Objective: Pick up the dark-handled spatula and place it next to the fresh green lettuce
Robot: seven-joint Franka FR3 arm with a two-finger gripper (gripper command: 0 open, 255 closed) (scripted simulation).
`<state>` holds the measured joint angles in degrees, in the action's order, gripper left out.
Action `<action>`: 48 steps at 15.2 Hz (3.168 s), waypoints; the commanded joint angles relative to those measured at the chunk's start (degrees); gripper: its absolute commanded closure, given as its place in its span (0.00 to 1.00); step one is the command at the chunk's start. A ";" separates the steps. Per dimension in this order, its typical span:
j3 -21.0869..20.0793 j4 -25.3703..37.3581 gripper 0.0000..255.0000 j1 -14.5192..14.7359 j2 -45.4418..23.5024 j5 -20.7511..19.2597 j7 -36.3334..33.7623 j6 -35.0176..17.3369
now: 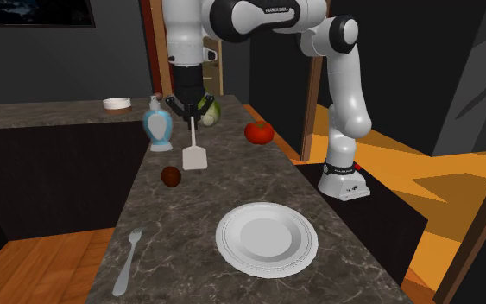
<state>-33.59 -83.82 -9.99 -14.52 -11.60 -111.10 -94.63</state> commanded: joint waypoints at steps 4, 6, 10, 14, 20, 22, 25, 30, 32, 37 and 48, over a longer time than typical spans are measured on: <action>-0.12 4.59 1.00 0.70 -0.81 -0.40 0.06 3.90; 0.49 -0.30 1.00 -2.30 3.22 1.82 3.04 2.18; 2.52 -8.42 1.00 -7.13 10.39 5.71 9.46 -0.41; 5.48 -14.84 1.00 -10.60 16.34 8.65 16.06 -2.13; 10.77 -21.96 1.00 -14.40 22.96 11.07 25.62 -3.70; 12.60 -23.74 1.00 -15.52 24.58 11.42 28.69 -4.06; 15.35 -25.91 1.00 -17.16 26.50 11.62 33.17 -4.53; 19.92 -28.20 1.00 -19.85 28.40 11.27 40.39 -5.18; 21.72 -28.67 1.00 -20.95 28.72 10.98 43.20 -5.41; 26.12 -28.70 1.00 -23.72 28.46 10.07 50.09 -5.95; 32.08 -29.19 1.00 -27.63 25.70 8.87 59.44 -9.59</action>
<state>-1.51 -112.32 -37.62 11.18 -2.71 -51.65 -103.51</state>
